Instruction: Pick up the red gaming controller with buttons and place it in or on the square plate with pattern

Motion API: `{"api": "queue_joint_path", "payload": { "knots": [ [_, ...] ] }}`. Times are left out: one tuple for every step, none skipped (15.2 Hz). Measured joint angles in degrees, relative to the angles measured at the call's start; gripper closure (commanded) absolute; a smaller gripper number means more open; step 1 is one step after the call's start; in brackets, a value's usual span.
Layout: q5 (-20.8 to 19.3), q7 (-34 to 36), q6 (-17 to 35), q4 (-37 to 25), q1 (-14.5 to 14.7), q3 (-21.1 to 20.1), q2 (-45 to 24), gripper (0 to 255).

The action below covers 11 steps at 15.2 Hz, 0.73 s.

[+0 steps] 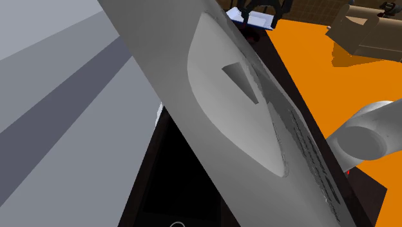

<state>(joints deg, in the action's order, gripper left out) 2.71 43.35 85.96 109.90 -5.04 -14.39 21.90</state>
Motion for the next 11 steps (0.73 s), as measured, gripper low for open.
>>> {"api": "queue_joint_path", "payload": {
  "knots": [
    [0.07,-0.01,0.84,1.02,0.01,0.03,0.26,0],
    [0.13,0.11,1.55,1.76,0.05,-0.05,0.33,0],
    [0.19,0.06,2.51,2.73,0.06,-0.04,0.55,0],
    [0.30,0.02,3.47,3.61,0.11,-0.02,1.02,0],
    [0.39,0.08,4.39,4.18,0.17,-0.08,1.26,0],
    [0.43,-0.02,5.01,4.50,0.19,-0.05,1.42,0],
    [0.45,0.05,5.07,4.57,0.20,-0.09,1.45,0],
    [0.48,-0.04,5.11,4.79,0.20,-0.04,1.62,0],
    [0.46,0.00,4.93,4.61,0.19,-0.07,1.45,0],
    [0.45,-0.02,5.04,4.66,0.18,-0.07,1.41,0],
    [0.44,-0.15,5.18,4.84,0.15,0.03,1.59,0]
  ]
}}
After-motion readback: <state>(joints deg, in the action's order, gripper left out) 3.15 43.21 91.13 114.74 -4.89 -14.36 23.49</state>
